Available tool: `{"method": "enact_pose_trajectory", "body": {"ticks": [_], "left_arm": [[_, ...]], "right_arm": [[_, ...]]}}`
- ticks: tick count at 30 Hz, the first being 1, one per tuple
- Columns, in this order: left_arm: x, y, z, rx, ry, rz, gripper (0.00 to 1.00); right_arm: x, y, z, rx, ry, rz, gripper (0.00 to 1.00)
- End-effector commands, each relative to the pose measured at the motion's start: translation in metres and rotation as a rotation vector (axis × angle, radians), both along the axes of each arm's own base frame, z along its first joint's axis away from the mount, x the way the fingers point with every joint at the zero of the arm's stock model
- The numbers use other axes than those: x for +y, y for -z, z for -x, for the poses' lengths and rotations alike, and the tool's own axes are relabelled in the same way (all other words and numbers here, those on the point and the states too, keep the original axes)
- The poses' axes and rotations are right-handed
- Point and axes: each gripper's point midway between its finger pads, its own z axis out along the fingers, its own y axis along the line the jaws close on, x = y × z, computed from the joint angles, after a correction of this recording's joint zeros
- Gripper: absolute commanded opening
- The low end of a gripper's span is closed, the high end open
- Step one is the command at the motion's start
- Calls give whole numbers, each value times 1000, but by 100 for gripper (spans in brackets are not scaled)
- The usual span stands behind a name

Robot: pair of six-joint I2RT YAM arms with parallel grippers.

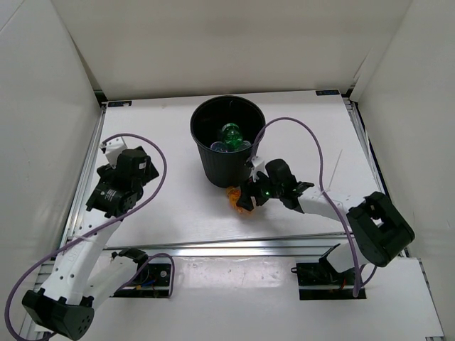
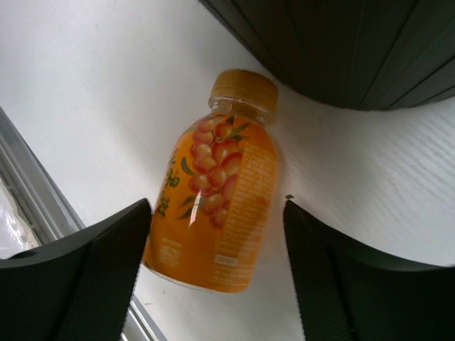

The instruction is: Put the plastic bottles in the bin

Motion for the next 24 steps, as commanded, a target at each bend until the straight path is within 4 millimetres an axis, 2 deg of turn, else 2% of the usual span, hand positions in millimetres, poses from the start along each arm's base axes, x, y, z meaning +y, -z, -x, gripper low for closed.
{"method": "enact_pose_trajectory", "body": {"ticks": [1,3,6,7,14,16,19,23,24], "left_arm": [[8,1,7,1,-18,-22,100],[6,1,6,-1,-16,-8,100],[6,8,9,7,-21,-5,100],[6,8,9,7,-21,-5,100],[3,15,6,9,-31,21,100],[3,19,7,18,-31,18,100],[3,21,7,18,-31,18,100],[3,29,7,30,-31,13,100],[4,33,9,40,-31,9,100]], "right_arm": [[5,2,7,33,-21,-5,76],[1,6,6,41,-5,17,71],[-6,11,12,70,4,50,54],[-8,9,12,66,13,57,45],[-36,-8,18,18,100,99,27],[-42,-21,23,0,116,83,24],[-46,-37,30,-35,116,59,26],[-42,-46,31,-52,100,25,49],[-39,-44,31,-44,86,19,62]]}}
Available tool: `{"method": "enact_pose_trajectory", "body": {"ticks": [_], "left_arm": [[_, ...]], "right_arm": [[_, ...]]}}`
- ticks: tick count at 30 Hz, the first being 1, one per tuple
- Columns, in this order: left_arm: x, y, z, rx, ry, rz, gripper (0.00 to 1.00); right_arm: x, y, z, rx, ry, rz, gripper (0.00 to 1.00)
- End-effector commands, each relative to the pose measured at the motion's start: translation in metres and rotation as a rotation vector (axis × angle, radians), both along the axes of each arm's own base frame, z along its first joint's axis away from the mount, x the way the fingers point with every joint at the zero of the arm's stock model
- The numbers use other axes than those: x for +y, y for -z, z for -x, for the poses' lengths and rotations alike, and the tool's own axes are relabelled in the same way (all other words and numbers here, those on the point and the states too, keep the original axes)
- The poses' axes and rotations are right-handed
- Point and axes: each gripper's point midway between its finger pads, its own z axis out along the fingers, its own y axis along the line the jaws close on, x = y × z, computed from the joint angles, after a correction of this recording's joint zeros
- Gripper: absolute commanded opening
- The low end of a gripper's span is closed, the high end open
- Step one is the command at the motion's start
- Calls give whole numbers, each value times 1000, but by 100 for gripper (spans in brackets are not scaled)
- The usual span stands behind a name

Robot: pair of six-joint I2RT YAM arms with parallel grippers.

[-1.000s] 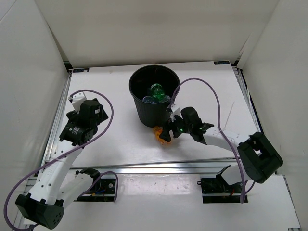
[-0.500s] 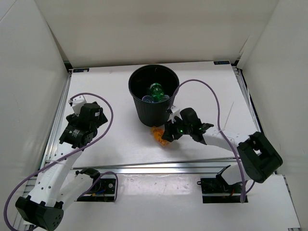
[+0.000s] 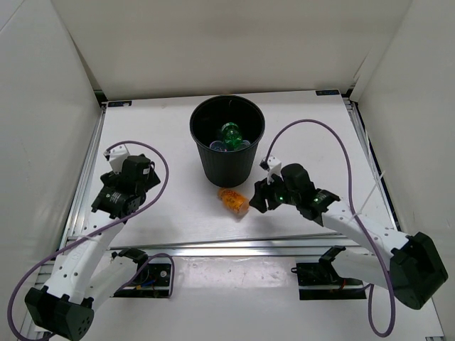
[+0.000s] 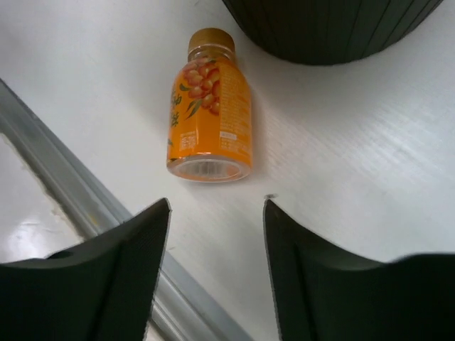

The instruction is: Put the plastic bottles in the bin

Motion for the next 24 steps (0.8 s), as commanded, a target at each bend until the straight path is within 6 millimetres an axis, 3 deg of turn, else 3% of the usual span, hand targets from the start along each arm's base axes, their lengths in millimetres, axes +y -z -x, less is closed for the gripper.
{"method": "enact_pose_trajectory", "body": {"ticks": [1,3,5,6,7,12,20,24], "left_arm": [[1,2,0,-10,-11,6,100],[2,2,0,-7,-5,-1,100],[0,3,0,-1,6,-2,100],[0,3,0,-1,6,-2,100],[1,3,0,2,12,-9,100],[-3,-7,-2,-9,47,-10,100],[4,-5,8,26,32,-36,100],[7,-9,11,27,30,-49,100]], "right_arm": [[7,-2,0,-8,-30,-15,67],[19,-3,-4,8,-60,-30,78],[29,-1,-8,18,-89,-27,79],[34,11,-9,44,-104,4,81],[43,4,-16,30,-115,-17,81],[66,16,-29,18,-153,-16,83],[77,41,-38,56,-167,-1,80],[73,56,-27,105,-177,11,68]]}}
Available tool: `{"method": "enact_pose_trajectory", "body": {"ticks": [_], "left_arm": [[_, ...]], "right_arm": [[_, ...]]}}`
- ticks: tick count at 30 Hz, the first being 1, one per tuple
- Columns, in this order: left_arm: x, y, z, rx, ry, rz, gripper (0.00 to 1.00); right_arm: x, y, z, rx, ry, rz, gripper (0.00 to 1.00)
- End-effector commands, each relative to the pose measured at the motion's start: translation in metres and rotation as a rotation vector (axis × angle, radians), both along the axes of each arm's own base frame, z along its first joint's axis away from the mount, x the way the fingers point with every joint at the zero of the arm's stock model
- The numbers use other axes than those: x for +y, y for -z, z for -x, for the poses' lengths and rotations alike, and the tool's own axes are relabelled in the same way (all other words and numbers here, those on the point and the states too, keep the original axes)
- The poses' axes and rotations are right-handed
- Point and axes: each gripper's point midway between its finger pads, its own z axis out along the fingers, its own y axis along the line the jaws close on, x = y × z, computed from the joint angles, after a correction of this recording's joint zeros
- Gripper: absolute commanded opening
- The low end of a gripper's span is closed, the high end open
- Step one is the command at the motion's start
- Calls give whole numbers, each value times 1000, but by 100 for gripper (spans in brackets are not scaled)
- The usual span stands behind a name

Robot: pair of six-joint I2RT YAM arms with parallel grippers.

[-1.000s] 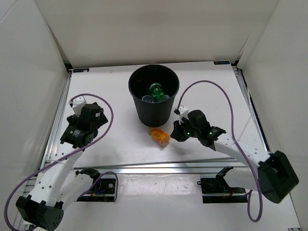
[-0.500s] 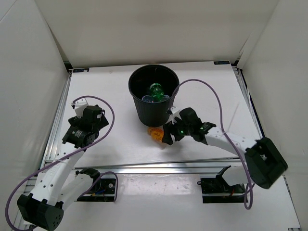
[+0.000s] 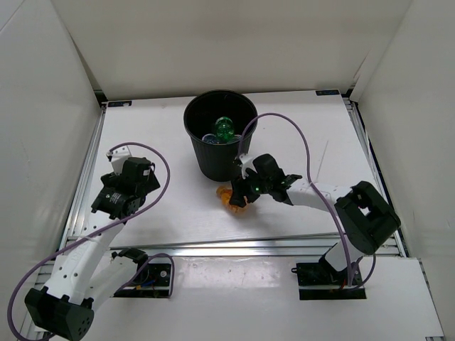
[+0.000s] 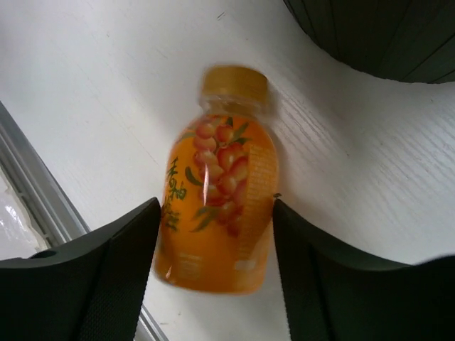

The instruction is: Put the plastic bottles in the bin

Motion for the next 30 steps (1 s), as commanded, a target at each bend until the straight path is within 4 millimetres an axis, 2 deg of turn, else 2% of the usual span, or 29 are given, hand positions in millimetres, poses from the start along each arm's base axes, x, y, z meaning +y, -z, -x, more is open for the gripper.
{"method": "enact_pose_trajectory", "body": {"ticks": [1,2,4,5,6,7,8,9,12,13,14,15,17,19,21,23,24,26,27,30], "left_arm": [[7,-19,2,-38,-16,-14,100],[7,-18,4,-29,-16,-17,100],[8,-19,5,-38,-17,-14,100],[8,-19,5,-38,-17,-14,100],[7,-16,5,-34,-23,-9,100],[7,-16,5,-38,-30,-1,100],[7,-16,5,-38,-30,-1,100],[7,-12,6,-33,-38,6,100],[6,-8,6,-36,-60,30,100],[6,-4,7,-28,-60,26,100],[4,-2,6,-31,-61,42,100],[5,2,7,-23,-61,39,100],[2,2,7,-23,-60,53,100],[1,7,8,-10,-53,56,100],[-7,14,10,10,-28,92,100],[-19,19,11,47,30,132,100],[-39,22,11,64,103,212,100],[-62,22,9,78,204,291,100],[-91,25,15,114,329,397,100],[-133,35,26,180,507,558,100]], "right_arm": [[3,7,5,2,-27,-17,65],[1,11,11,18,-37,-15,57],[-2,17,17,41,-44,-4,48],[-2,11,16,28,-44,-15,44],[-8,17,23,48,-43,2,39],[-11,14,26,48,-43,2,37],[-14,13,29,53,-43,6,30],[-17,13,33,56,-43,9,27],[-27,8,43,46,-49,8,27],[-28,0,44,25,-50,-9,32],[-31,2,48,31,-49,-5,38],[-30,-6,47,11,-50,-21,53],[-31,-9,46,-1,-42,-22,66],[-28,-17,42,-19,-42,-38,75],[-21,-26,39,-42,-52,-59,78],[-11,-45,33,-78,-61,-90,81],[-4,-53,35,-86,-83,-109,81],[7,-68,32,-120,-117,-129,81],[12,-70,34,-117,-131,-128,81],[22,-80,36,-142,-162,-143,81]]}}
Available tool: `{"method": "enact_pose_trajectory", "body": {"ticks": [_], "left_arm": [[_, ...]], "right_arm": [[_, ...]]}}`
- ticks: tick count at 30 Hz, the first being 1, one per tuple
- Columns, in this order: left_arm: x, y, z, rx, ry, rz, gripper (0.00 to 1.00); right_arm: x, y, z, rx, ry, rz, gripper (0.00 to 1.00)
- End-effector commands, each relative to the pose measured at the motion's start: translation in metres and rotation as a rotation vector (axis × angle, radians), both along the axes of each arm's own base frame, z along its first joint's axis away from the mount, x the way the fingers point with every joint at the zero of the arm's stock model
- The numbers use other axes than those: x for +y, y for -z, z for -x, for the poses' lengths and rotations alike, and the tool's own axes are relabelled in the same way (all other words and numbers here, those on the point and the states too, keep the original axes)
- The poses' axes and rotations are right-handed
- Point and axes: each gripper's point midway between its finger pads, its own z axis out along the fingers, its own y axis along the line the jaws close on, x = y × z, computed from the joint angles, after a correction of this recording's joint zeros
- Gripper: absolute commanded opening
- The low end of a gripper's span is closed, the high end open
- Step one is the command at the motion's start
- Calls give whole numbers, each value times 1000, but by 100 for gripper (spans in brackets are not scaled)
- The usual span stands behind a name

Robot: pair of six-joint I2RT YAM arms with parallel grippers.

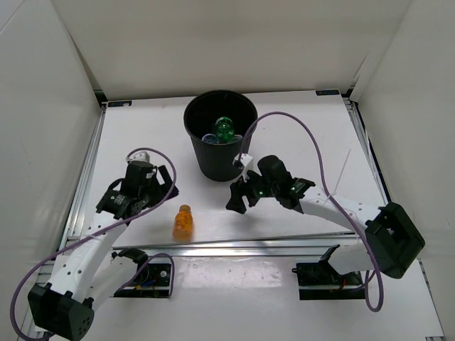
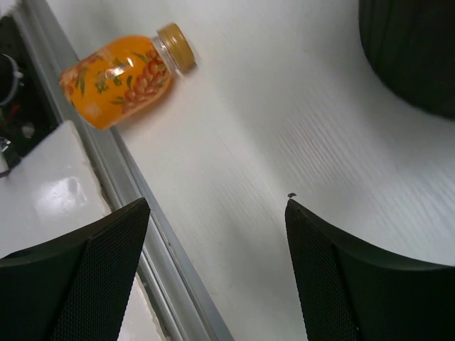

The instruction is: Put the plastic bottles in the bin

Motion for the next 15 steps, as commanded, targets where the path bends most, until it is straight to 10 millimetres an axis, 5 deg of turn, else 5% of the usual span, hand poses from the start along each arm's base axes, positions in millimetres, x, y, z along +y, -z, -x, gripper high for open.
{"method": "enact_pose_trajectory", "body": {"ticks": [1,6,10,15], "left_arm": [[-71,6,24,100,325,282,100],[-79,57,53,345,410,302,100],[-50,92,62,422,225,180,100],[-38,98,53,401,119,139,100]], "right_arm": [[18,-24,-4,-67,-49,-49,81],[12,-21,-3,-80,-47,-20,81],[3,-30,1,-104,-39,-14,81],[-6,-35,6,-115,-37,-8,81]]}}
